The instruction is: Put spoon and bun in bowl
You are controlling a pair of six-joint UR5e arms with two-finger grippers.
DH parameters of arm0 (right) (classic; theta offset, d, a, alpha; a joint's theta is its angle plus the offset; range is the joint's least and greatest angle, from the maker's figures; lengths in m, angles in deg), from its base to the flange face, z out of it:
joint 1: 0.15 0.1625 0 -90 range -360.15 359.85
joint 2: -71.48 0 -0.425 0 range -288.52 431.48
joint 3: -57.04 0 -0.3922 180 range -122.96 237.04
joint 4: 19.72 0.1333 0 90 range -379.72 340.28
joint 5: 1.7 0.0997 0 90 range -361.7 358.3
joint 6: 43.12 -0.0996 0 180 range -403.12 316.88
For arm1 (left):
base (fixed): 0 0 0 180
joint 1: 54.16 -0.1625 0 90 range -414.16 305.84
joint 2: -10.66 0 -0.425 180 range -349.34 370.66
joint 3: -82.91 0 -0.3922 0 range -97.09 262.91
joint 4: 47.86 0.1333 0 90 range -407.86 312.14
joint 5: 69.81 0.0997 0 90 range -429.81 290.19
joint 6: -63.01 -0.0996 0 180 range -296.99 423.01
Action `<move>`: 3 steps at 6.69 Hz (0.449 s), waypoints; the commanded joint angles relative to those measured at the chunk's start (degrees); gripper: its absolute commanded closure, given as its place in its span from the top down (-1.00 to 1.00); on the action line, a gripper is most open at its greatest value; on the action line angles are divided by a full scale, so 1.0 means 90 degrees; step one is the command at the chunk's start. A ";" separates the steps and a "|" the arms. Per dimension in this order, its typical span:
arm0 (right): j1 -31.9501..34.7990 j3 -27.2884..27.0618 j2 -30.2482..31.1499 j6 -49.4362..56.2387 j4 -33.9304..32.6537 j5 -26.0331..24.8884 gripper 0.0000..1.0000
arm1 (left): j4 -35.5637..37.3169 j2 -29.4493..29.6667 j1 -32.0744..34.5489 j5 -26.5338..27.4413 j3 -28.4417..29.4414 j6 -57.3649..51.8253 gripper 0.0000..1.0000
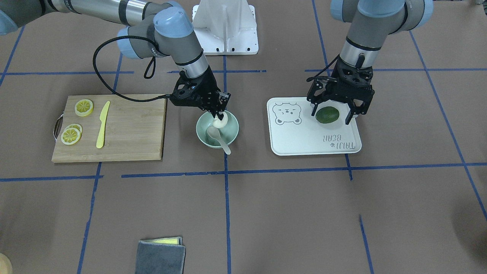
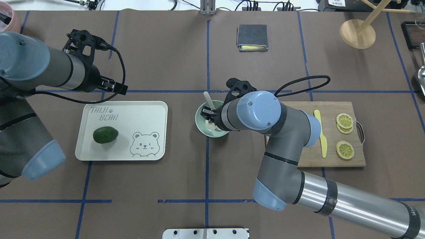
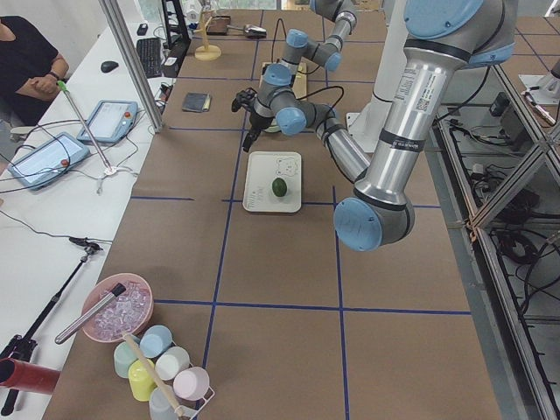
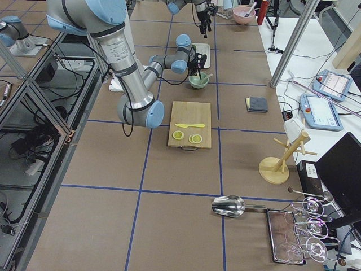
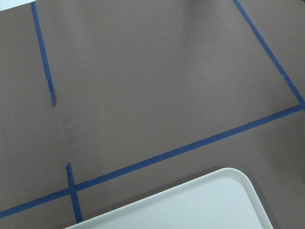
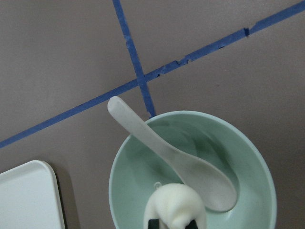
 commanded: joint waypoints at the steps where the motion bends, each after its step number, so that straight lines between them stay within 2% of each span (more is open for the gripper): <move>1: 0.0007 -0.0041 -0.0006 0.0006 -0.0150 -0.0036 1.00 | 0.0000 -0.0010 0.0000 0.0002 0.0035 0.0000 0.96; 2: 0.0066 -0.0225 0.0071 0.0026 -0.0160 0.0012 1.00 | 0.0000 -0.0020 0.0000 0.0002 0.0064 -0.0019 0.96; 3: 0.0066 -0.0613 0.0459 0.0026 -0.0170 0.0023 1.00 | 0.0010 -0.0029 0.0000 0.0002 0.0065 -0.0368 0.96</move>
